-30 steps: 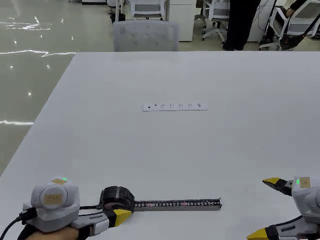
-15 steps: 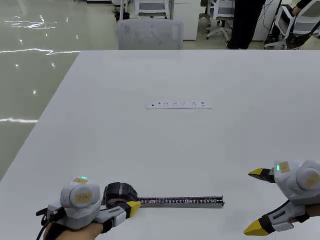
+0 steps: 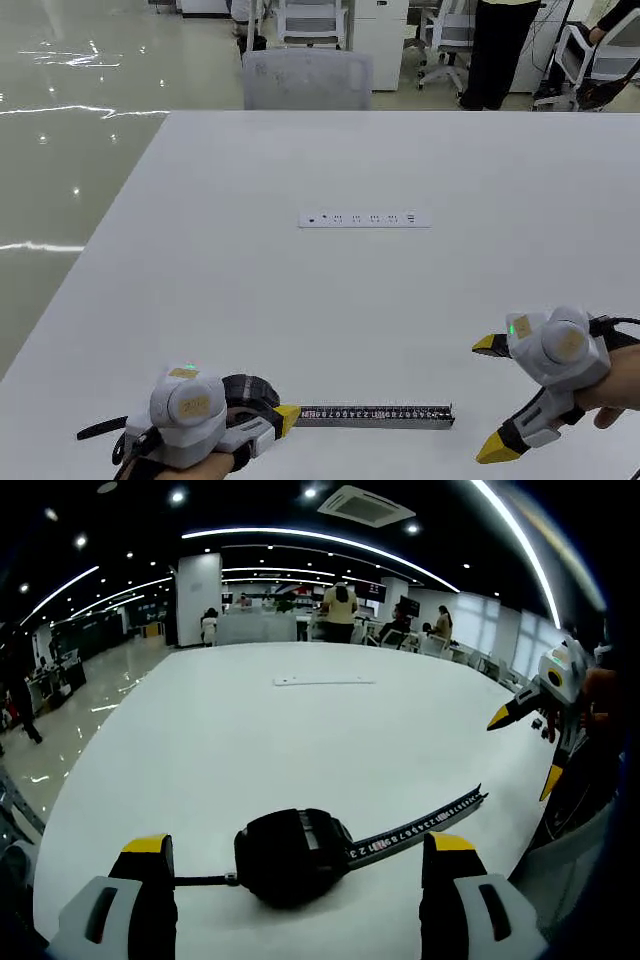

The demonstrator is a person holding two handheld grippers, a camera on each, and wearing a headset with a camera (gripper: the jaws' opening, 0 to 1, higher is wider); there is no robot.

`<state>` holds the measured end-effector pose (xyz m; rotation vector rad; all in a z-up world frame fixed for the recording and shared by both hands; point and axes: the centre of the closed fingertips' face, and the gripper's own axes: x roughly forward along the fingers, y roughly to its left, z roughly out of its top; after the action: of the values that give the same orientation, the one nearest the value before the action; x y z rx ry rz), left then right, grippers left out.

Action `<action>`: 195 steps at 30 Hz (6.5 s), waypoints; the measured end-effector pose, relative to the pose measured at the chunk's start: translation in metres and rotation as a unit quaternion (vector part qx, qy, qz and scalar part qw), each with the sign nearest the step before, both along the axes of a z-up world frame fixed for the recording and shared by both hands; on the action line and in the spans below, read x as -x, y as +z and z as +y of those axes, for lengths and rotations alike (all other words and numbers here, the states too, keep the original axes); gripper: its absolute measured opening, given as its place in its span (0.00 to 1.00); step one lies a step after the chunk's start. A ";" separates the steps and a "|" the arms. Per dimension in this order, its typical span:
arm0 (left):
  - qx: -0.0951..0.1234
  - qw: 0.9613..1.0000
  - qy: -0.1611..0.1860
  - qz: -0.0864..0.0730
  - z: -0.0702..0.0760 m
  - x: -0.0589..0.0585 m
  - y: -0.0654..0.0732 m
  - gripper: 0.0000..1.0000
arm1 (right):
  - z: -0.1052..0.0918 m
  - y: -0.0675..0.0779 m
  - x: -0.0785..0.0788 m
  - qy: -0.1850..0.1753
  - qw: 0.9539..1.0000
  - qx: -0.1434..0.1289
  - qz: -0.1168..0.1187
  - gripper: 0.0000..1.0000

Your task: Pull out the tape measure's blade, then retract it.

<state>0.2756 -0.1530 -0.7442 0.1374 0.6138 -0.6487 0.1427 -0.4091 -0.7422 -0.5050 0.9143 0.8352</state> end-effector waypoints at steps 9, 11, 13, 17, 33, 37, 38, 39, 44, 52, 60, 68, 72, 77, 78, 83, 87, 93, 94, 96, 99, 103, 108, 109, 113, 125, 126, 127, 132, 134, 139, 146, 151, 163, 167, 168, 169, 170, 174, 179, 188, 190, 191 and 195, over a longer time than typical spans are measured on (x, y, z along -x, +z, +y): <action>-0.016 1.000 -0.007 0.005 -0.002 0.001 -0.008 1.00 | 0.002 -0.015 -0.017 0.032 0.999 0.012 0.011 0.76; -0.022 1.000 -0.008 -0.004 -0.002 0.001 -0.010 1.00 | 0.003 -0.021 -0.017 0.036 0.999 0.015 0.020 0.70; -0.014 1.000 -0.007 -0.002 -0.003 0.000 -0.009 1.00 | 0.002 -0.026 -0.019 0.039 0.999 0.019 0.021 0.68; -0.008 1.000 -0.002 -0.015 -0.005 -0.006 -0.005 1.00 | 0.001 -0.038 -0.018 0.038 0.998 0.022 0.033 0.62; -0.001 0.999 -0.029 -0.014 -0.014 0.000 -0.011 1.00 | 0.001 -0.073 -0.010 0.060 0.996 0.043 0.059 0.22; 0.001 1.000 -0.021 -0.003 -0.013 0.001 -0.012 1.00 | 0.001 -0.075 -0.012 0.060 0.995 0.043 0.059 0.15; 0.003 1.000 -0.018 -0.001 -0.012 0.001 -0.012 1.00 | 0.003 -0.076 -0.012 0.057 0.995 0.040 0.064 0.16; 0.004 1.000 -0.017 -0.001 -0.012 0.001 -0.012 1.00 | 0.003 -0.076 -0.012 0.058 0.995 0.041 0.064 0.16; 0.009 1.000 -0.009 0.000 -0.011 -0.002 -0.012 1.00 | 0.002 -0.081 -0.014 0.066 0.994 0.054 0.069 0.14; 0.012 1.000 -0.004 0.001 -0.012 -0.003 -0.014 0.99 | 0.002 -0.081 -0.014 0.046 0.993 0.063 0.087 0.14; 0.011 1.000 0.004 0.013 -0.012 -0.002 -0.019 0.93 | 0.001 -0.081 -0.014 0.023 0.993 0.058 0.097 0.14; 0.006 1.000 0.008 0.021 -0.015 -0.004 -0.028 0.81 | 0.000 -0.081 -0.015 0.012 0.993 0.058 0.098 0.13; 0.015 0.998 0.038 0.047 -0.013 -0.007 -0.031 0.68 | 0.000 -0.081 -0.015 0.009 0.993 0.060 0.100 0.13; 0.007 0.997 0.061 0.042 -0.016 -0.017 -0.035 0.68 | 0.000 -0.081 -0.016 0.007 0.992 0.064 0.107 0.13; 0.001 0.997 0.060 0.039 -0.016 -0.017 -0.037 0.68 | 0.000 -0.081 -0.016 0.007 0.992 0.065 0.108 0.13; -0.016 0.997 0.063 0.040 -0.011 -0.020 -0.042 0.63 | 0.000 -0.081 -0.015 -0.002 0.991 0.069 0.114 0.13; -0.021 0.997 0.057 0.038 -0.011 -0.019 -0.043 0.63 | 0.000 -0.082 -0.016 -0.005 0.991 0.071 0.117 0.13; -0.025 0.997 0.052 0.041 -0.011 -0.019 -0.043 0.62 | 0.000 -0.080 -0.016 -0.002 0.990 0.067 0.124 0.13; -0.030 0.998 0.049 0.039 -0.010 -0.020 -0.044 0.61 | 0.000 -0.080 -0.016 -0.002 0.990 0.066 0.125 0.13; -0.028 0.997 0.050 0.042 -0.010 -0.020 -0.044 0.60 | 0.000 -0.080 -0.016 0.000 0.990 0.068 0.124 0.13; -0.027 0.998 0.048 0.044 -0.010 -0.020 -0.043 0.60 | 0.001 -0.080 -0.016 -0.001 0.991 0.065 0.120 0.13; -0.023 0.998 0.046 0.042 -0.010 -0.019 -0.042 0.60 | 0.002 -0.079 -0.014 0.006 0.993 0.059 0.107 0.13; -0.023 0.998 0.036 0.040 -0.011 -0.019 -0.042 0.60 | 0.004 -0.078 -0.012 0.008 0.995 0.048 0.092 0.13; -0.022 0.998 0.036 0.041 -0.011 -0.019 -0.042 0.59 | 0.004 -0.078 -0.013 0.006 0.995 0.048 0.090 0.13; -0.022 0.998 0.033 0.045 -0.011 -0.019 -0.042 0.59 | 0.004 -0.078 -0.016 0.002 0.995 0.047 0.092 0.13; -0.022 0.998 0.030 0.045 -0.011 -0.018 -0.041 0.58 | 0.018 -0.078 -0.026 0.013 0.995 0.042 0.087 0.13; -0.022 0.998 0.030 0.046 -0.012 -0.018 -0.041 0.58 | 0.018 -0.079 -0.026 0.013 0.995 0.042 0.086 0.13; -0.022 0.998 0.029 0.045 -0.012 -0.018 -0.041 0.58 | 0.018 -0.079 -0.027 0.013 0.995 0.041 0.086 0.13; -0.018 0.998 0.031 0.048 -0.012 -0.018 -0.041 0.58 | 0.022 -0.079 -0.028 0.026 0.995 0.047 0.078 0.14; -0.019 0.998 0.029 0.048 -0.012 -0.018 -0.042 0.58 | 0.023 -0.079 -0.029 0.023 0.995 0.049 0.079 0.14; -0.018 0.998 0.029 0.048 -0.011 -0.017 -0.042 0.58 | 0.026 -0.079 -0.030 0.021 0.996 0.046 0.077 0.14; -0.018 0.998 0.028 0.048 -0.012 -0.017 -0.042 0.58 | 0.031 -0.079 -0.033 0.025 0.996 0.043 0.075 0.14; -0.018 0.998 0.028 0.049 -0.011 -0.017 -0.042 0.58 | 0.036 -0.079 -0.034 0.018 0.996 0.040 0.077 0.14; -0.015 0.998 0.026 0.051 -0.010 -0.017 -0.042 0.58 | 0.045 -0.081 -0.039 0.011 0.996 0.035 0.077 0.14; -0.013 0.998 0.027 0.051 -0.010 -0.018 -0.042 0.58 | 0.048 -0.079 -0.040 0.012 0.996 0.034 0.078 0.14; -0.014 0.998 0.026 0.051 -0.010 -0.018 -0.042 0.58 | 0.048 -0.080 -0.040 0.012 0.996 0.033 0.078 0.14; -0.014 0.998 0.027 0.051 -0.010 -0.018 -0.042 0.58 | 0.048 -0.080 -0.040 0.013 0.996 0.034 0.078 0.14; -0.013 0.998 0.027 0.051 -0.010 -0.018 -0.042 0.58 | 0.049 -0.080 -0.041 0.015 0.996 0.034 0.077 0.14; -0.014 0.998 0.026 0.052 -0.010 -0.018 -0.042 0.58 | 0.051 -0.079 -0.042 0.016 0.996 0.034 0.078 0.14; -0.013 0.998 0.026 0.052 -0.010 -0.018 -0.042 0.58 | 0.055 -0.078 -0.044 0.015 0.996 0.033 0.076 0.14; -0.011 0.998 0.026 0.054 -0.011 -0.018 -0.041 0.58 | 0.062 -0.079 -0.048 0.015 0.997 0.028 0.076 0.14; -0.011 0.998 0.026 0.054 -0.010 -0.018 -0.041 0.58 | 0.063 -0.079 -0.049 0.016 0.997 0.029 0.076 0.14; -0.011 0.998 0.025 0.054 -0.010 -0.018 -0.041 0.58 | 0.064 -0.078 -0.048 0.016 0.997 0.028 0.076 0.14; -0.013 0.998 0.024 0.054 -0.010 -0.018 -0.041 0.58 | 0.067 -0.079 -0.050 0.020 0.997 0.027 0.072 0.14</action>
<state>0.2939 -0.1634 -0.7854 0.1114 0.7279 -0.6041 0.1928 -0.3421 -0.8213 -0.5161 1.0637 0.8948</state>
